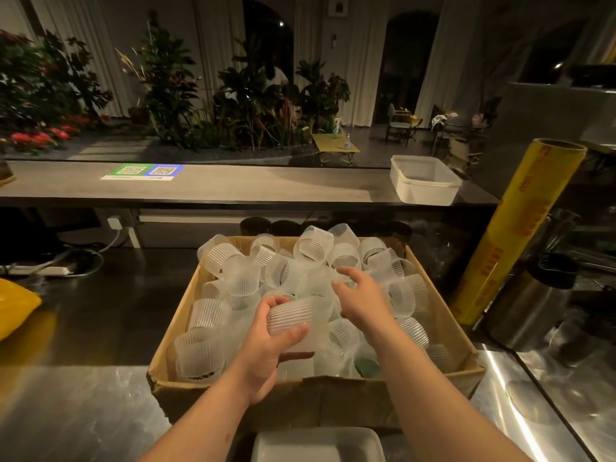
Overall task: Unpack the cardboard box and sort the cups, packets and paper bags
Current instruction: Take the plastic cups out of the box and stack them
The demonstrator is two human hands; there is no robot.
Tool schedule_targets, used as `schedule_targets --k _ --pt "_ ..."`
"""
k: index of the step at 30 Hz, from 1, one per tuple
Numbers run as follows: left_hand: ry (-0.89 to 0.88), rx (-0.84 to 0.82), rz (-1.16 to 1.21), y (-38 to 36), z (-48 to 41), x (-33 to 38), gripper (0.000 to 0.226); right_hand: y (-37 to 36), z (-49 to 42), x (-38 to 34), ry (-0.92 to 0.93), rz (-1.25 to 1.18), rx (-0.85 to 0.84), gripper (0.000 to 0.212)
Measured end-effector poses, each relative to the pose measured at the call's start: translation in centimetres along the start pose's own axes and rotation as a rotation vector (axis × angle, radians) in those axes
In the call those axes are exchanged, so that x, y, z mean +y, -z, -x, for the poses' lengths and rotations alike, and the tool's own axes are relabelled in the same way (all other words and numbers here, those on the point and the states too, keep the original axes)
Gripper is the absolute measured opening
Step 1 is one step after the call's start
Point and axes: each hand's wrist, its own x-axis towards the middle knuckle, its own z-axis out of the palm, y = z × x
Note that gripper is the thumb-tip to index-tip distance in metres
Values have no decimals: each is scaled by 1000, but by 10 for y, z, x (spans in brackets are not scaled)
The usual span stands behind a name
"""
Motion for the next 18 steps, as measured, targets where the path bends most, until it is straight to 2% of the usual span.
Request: schedule_targets --k 2,3,6,8,10,13,15,18 --pt "3 3 1 1 0 0 69 -3 -5 -5 -42 -38 -71 46" --pt "6 3 7 1 0 -1 69 -3 -4 -6 -39 -49 -52 44" --pt "5 2 20 1 -1 -1 68 3 3 4 99 -20 183 30" --pt "6 9 12 1 -1 -1 71 7 15 9 222 -100 312 13" --pt "13 17 13 0 -1 -1 78 10 31 12 316 -196 366 20" --pt "10 31 35 0 -2 -1 74 12 56 13 406 -280 296 41" --pt "1 41 53 -1 -2 0 69 10 68 20 465 -205 204 52" --pt "-13 64 32 -5 0 1 66 7 74 32 550 -71 131 57"
